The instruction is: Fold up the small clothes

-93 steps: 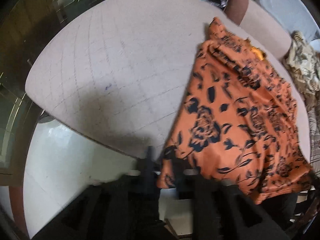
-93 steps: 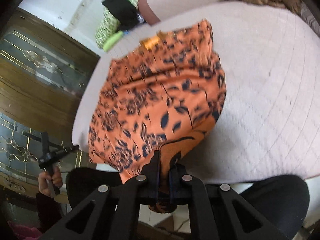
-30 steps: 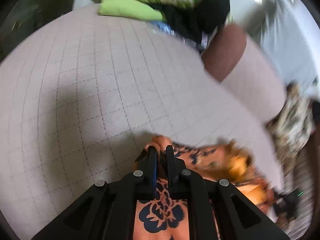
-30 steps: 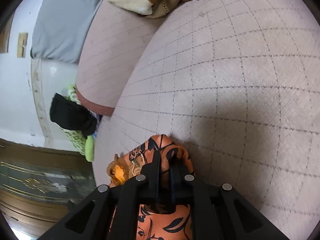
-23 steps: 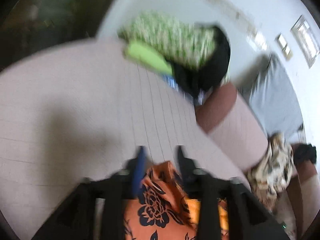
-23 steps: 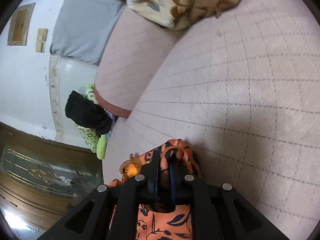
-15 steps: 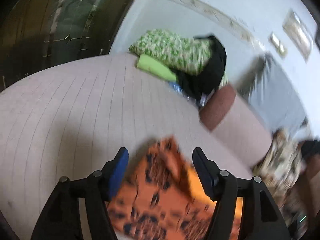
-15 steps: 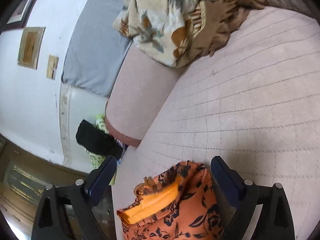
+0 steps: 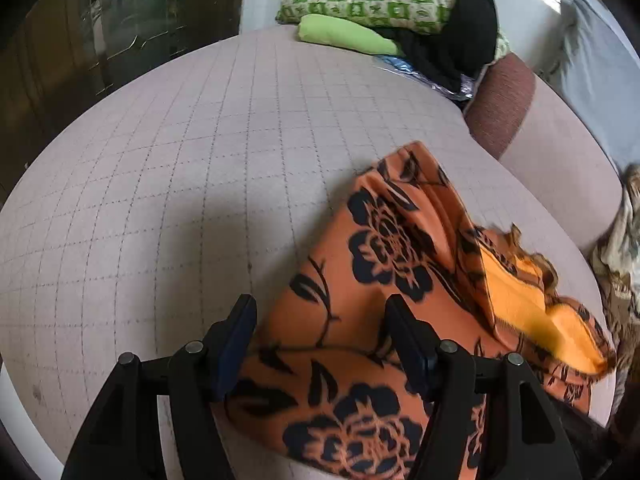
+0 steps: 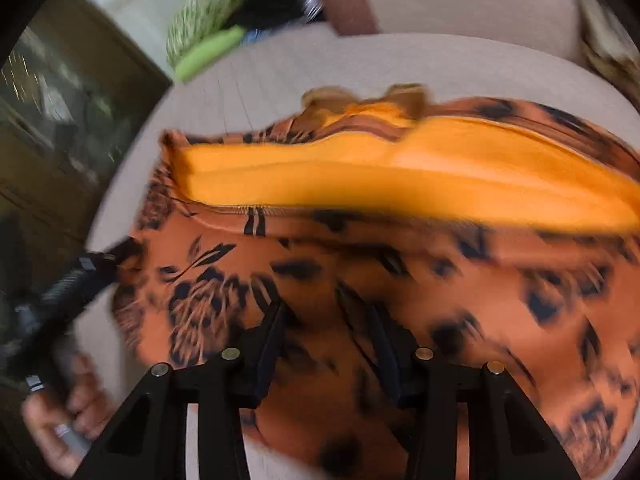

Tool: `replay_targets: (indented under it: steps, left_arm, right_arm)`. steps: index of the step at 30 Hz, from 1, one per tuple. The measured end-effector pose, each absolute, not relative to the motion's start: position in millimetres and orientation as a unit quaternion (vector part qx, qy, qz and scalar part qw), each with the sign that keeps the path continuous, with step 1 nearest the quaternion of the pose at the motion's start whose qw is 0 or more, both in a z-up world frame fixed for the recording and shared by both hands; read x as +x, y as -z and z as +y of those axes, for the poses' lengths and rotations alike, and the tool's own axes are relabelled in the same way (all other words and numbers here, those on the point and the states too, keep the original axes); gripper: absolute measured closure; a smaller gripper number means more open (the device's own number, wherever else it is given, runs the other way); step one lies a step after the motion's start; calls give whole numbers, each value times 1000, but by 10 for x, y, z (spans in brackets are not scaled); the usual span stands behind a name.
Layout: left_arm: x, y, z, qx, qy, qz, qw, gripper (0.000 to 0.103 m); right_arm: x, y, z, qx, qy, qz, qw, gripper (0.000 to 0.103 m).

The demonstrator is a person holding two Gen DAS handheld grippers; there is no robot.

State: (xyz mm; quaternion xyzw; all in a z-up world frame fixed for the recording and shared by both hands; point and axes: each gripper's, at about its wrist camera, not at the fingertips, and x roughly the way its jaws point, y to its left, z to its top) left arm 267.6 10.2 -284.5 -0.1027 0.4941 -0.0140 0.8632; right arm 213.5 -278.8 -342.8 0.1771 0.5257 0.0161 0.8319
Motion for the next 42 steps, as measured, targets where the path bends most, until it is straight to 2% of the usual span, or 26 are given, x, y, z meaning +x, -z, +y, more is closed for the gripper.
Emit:
replay_targets:
  steps: [5, 10, 12, 17, 22, 24, 26, 28, 35, 38, 41, 42]
  left_arm:
    - [2817, 2923, 51, -108, 15, 519, 848, 35]
    - [2846, 2819, -21, -91, 36, 509, 855, 35]
    - [2865, 2786, -19, -80, 31, 502, 861, 35]
    - [2861, 2773, -38, -55, 20, 499, 865, 35]
    - [2888, 2981, -153, -5, 2, 517, 856, 35]
    - [2892, 3005, -171, -2, -5, 514, 858, 31]
    - [2897, 2995, -184, 3, -9, 511, 859, 30]
    - [2912, 2988, -189, 1, -9, 510, 860, 30]
    - [2693, 2664, -356, 31, 21, 429, 903, 29]
    - [2624, 2768, -608, 49, 82, 450, 888, 26]
    - [2628, 3097, -913, 148, 92, 497, 850, 22]
    - [2606, 3101, -951, 167, 89, 484, 854, 19]
  right_arm:
    - [2927, 3405, -3025, 188, 41, 494, 848, 57]
    - [3071, 3264, -3542, 264, 118, 422, 859, 57]
    - [2870, 3163, -3620, 281, 109, 399, 866, 57]
    - [2220, 3052, -3728, 241, 119, 386, 883, 57]
    - [1300, 3168, -3984, 249, 152, 387, 875, 57]
    - [999, 3334, -4001, 247, 158, 401, 867, 58]
    - [796, 3489, -3985, 237, 153, 421, 862, 65]
    - [562, 3491, -3915, 208, 156, 405, 877, 71]
    - [102, 3281, -3824, 203, 152, 397, 882, 71]
    - [158, 3417, -3723, 199, 138, 419, 875, 71]
    - [205, 3536, -3682, 180, 144, 427, 874, 71]
    - [235, 3491, -3670, 178, 148, 434, 871, 71]
